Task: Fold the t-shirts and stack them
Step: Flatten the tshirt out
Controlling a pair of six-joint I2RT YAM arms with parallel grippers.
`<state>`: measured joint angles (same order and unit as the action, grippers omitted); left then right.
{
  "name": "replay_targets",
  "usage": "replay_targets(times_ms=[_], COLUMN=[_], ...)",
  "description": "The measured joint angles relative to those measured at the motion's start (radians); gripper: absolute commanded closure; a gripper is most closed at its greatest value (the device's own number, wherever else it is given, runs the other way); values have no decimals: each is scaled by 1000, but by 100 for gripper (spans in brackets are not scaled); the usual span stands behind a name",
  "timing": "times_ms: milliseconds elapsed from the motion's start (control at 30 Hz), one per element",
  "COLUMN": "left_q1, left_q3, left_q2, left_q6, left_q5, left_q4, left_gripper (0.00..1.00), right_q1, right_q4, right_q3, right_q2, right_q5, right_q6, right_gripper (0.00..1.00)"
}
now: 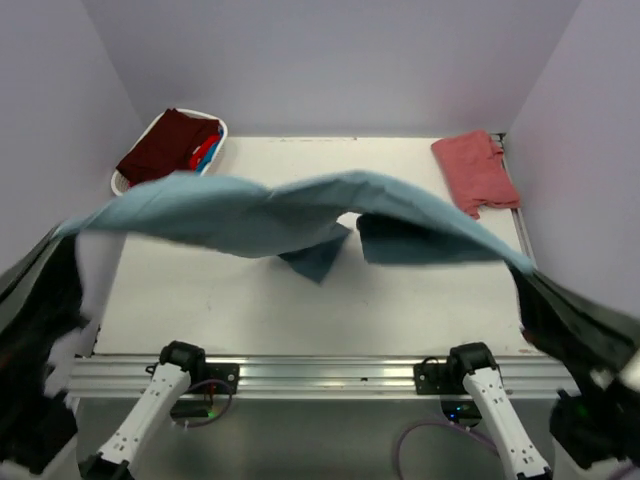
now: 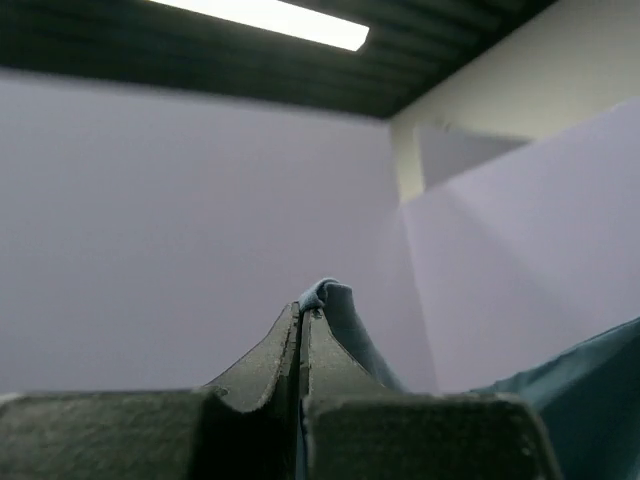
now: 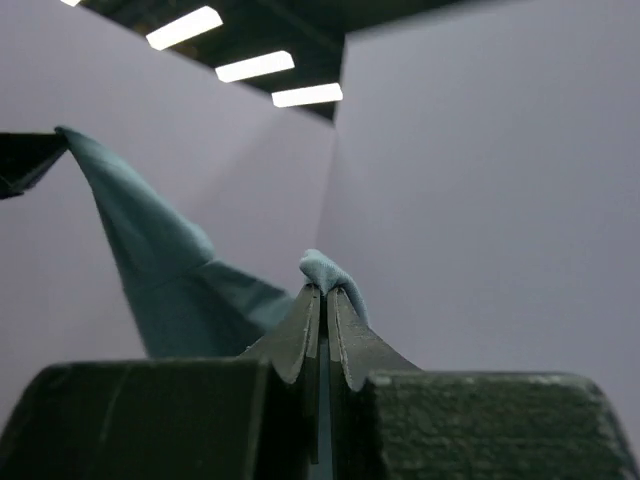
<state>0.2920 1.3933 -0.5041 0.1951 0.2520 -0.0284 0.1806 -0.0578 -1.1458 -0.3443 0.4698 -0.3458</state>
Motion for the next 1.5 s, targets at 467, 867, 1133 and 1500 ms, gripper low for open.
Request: replay_targets(times_ms=[467, 867, 1133, 1500], left_q1=[-35, 58, 18, -58], left_q3=[420, -166, -251, -242], left_q2=[-412, -803, -1003, -928], left_q6=[-72, -224, -205, -137], left_q5=[-101, -500, -523, -428], left_q4=[-21, -172, -87, -102], left_gripper=[100, 100, 100, 100], right_q1=[4, 4, 4, 4], right_q4=[113, 404, 405, 325], right_q3=[-334, -130, -81, 21], right_q2=[-584, -946, -1238, -1009], right_q5=[-480, -672, -733, -593], right_q6=[69, 108, 96, 74], right_gripper=[100, 100, 100, 100])
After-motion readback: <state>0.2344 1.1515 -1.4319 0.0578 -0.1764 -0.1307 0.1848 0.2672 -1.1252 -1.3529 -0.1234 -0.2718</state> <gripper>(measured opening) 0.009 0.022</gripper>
